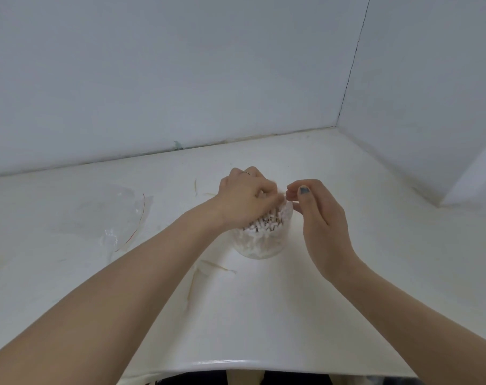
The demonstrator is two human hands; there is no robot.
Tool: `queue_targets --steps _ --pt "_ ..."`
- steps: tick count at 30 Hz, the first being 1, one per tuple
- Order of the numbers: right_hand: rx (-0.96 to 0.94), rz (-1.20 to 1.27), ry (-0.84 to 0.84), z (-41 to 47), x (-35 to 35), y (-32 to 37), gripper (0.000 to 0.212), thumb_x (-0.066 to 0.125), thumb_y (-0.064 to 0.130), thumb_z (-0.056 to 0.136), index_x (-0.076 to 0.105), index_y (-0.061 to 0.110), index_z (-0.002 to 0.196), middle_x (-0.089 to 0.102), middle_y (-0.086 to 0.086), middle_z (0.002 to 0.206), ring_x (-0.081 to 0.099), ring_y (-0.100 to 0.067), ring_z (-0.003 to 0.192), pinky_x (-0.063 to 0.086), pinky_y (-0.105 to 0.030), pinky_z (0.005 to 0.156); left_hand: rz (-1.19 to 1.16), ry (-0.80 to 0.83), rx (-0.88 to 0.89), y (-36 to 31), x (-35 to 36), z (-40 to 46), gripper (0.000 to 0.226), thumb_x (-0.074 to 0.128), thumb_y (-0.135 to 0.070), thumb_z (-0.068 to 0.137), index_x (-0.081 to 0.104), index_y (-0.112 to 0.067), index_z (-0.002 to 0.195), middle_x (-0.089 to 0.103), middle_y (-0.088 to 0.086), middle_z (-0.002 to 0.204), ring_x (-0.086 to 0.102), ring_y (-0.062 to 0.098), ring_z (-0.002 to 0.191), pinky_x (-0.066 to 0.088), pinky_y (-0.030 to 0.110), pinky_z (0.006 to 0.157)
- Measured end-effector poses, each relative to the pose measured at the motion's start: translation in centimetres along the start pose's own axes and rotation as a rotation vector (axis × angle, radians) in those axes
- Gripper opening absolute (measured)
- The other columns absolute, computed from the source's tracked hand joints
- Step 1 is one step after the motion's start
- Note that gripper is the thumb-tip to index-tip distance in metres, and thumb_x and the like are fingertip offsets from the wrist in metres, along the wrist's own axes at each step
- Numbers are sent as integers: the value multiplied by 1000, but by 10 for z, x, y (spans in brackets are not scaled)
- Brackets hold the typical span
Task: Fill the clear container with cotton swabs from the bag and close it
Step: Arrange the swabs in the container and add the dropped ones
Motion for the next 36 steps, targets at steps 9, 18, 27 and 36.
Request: queue_targets --steps 9,18,27,36 --pt "83 48 -16 3 -2 -6 33 38 36 97 67 27 112 67 15 113 61 -9 114 50 -46 102 -231 11 -94 19 -5 1 27 61 -57 78 58 -33 91 54 -5 109 49 24 113 47 39 90" --pt "197 -23 120 2 8 -12 38 36 31 108 59 27 138 60 16 138 50 2 131 35 -18 108 -223 32 -170 28 3 0 69 82 -46 82 37 -28 132 45 2 127 52 22 109 49 35 86" --pt "91 -196 11 -4 4 -5 32 37 26 106 63 24 125 62 16 121 51 15 110 36 -2 89 -297 15 -224 40 -5 -2 52 58 -53 98 47 -25 142 54 -2 141 55 19 125 47 35 102" --pt "214 -47 271 10 21 -4 41 32 44 108 58 35 137 59 31 123 47 30 107 34 7 81 -240 22 -213 29 -7 17 46 56 -60 94 61 -15 106 70 -4 98 65 17 92 48 31 74"
Point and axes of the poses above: each hand's wrist, its own z-axis towards the middle knuckle, its own x-axis out of the palm, y = z × x, the point moved 7 cm from there along z, towards the middle knuckle
